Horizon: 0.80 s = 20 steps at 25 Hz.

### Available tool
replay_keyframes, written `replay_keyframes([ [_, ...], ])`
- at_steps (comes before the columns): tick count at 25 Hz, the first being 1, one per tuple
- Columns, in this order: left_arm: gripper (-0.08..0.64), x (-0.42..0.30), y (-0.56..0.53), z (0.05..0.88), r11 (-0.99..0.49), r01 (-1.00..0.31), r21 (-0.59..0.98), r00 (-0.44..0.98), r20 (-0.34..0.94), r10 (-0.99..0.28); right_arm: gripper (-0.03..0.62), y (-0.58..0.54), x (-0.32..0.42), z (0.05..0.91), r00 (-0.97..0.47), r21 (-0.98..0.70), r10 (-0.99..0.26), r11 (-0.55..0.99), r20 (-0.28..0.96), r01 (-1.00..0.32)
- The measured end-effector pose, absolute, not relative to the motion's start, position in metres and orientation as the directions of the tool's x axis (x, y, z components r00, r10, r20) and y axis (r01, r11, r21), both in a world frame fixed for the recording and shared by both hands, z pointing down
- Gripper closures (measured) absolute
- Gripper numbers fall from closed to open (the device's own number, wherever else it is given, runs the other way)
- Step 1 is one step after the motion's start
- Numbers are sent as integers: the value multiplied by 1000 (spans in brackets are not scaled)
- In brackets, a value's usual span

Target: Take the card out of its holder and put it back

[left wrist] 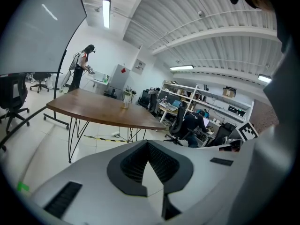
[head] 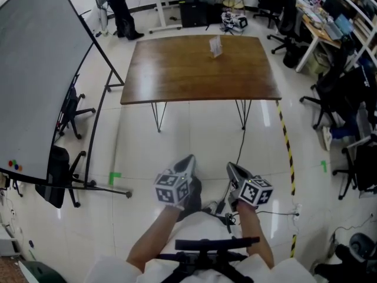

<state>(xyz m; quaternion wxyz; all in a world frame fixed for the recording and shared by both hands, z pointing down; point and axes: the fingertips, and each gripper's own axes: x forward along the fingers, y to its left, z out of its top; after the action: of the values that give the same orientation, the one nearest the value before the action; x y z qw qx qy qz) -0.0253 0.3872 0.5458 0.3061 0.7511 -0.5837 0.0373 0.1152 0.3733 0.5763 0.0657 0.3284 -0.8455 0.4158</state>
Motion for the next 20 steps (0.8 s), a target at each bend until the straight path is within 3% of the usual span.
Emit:
replay_keyframes([
  [9, 557, -48, 284, 557, -151, -883, 445, 349, 407, -844, 592, 279, 115, 574, -722, -641, -566, 391, 398, -661],
  [20, 557, -100, 156, 544, -178, -880, 441, 368, 394, -842, 592, 155, 61, 563, -715, -639, -587, 393, 379, -661],
])
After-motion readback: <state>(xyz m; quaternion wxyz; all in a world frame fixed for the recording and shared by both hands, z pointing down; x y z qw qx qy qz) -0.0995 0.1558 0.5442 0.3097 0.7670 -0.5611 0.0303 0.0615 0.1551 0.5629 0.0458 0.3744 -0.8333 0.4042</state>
